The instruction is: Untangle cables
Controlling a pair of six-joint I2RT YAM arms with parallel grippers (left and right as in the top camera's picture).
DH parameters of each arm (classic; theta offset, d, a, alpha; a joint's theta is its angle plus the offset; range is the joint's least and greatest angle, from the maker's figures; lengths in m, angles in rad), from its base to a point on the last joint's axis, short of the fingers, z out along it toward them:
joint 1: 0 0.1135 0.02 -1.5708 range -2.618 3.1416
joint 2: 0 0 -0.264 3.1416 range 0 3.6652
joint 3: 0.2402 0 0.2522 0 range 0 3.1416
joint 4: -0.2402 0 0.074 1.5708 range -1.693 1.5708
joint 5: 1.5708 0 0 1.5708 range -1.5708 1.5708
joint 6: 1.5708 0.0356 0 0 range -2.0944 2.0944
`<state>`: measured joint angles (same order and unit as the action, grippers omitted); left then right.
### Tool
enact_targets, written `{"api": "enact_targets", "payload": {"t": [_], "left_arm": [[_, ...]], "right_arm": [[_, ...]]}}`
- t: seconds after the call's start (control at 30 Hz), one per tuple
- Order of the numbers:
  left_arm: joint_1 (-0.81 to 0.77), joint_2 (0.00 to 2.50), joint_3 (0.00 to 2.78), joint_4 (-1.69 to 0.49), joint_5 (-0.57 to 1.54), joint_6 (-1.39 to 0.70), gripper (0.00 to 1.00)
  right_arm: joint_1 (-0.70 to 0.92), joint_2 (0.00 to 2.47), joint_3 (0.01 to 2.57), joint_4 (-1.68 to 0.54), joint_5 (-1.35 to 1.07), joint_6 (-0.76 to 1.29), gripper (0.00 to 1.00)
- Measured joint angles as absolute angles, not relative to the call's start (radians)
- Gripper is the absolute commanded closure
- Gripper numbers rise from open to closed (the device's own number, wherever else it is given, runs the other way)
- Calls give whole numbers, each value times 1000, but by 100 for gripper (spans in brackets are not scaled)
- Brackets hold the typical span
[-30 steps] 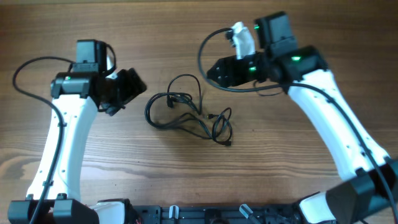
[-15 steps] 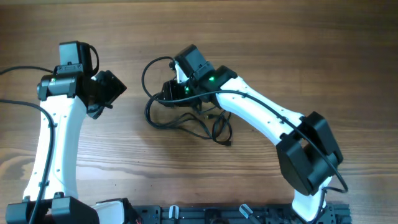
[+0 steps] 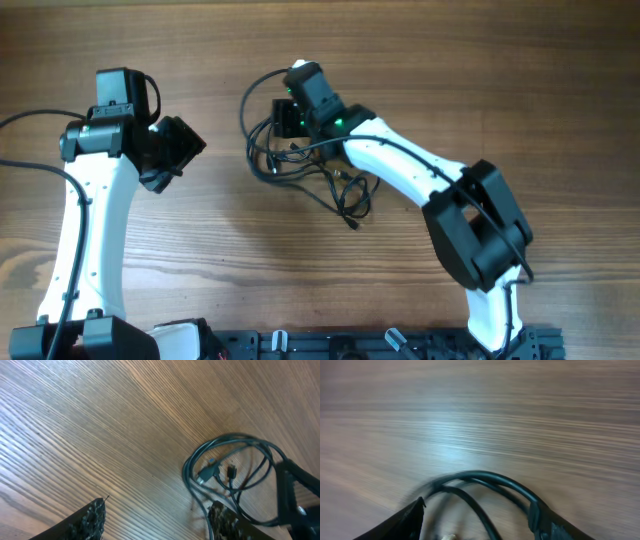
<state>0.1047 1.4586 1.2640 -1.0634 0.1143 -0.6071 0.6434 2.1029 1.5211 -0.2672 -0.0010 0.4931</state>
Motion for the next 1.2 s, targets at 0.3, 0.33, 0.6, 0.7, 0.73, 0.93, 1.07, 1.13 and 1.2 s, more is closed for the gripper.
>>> {"api": "enact_targets", "payload": {"t": [0.3,0.33,0.6,0.7,0.73,0.93,1.07,1.13,1.2], "left_arm": [[-28,1459,1021,-755,292,-537,28],[-47,1459,1006,-731,299,-535,25],[-234,1543,968,-588,315,-591,43],[-293,1602,968,-575,317,-658,46],[-313,1623,968,-548,316,-688,48],[-392,1737,966,-458,316,-819,53],[-420,1767,966,-429,284,-839,72],[-426,1769,966,-416,258,-851,96],[-426,1769,966,-414,244,-846,96]], "right_arm": [[436,2105,1521,-345,-362,284,23],[440,2096,1521,-371,-376,262,23],[448,1830,1521,-493,-341,202,20],[448,1816,1521,-555,-304,202,19],[448,1815,1521,-598,-283,202,19],[448,1815,1521,-664,-245,199,19],[448,1815,1521,-674,-241,199,18],[448,1815,1521,-675,-241,199,19],[448,1815,1521,-677,-242,199,18]]}}
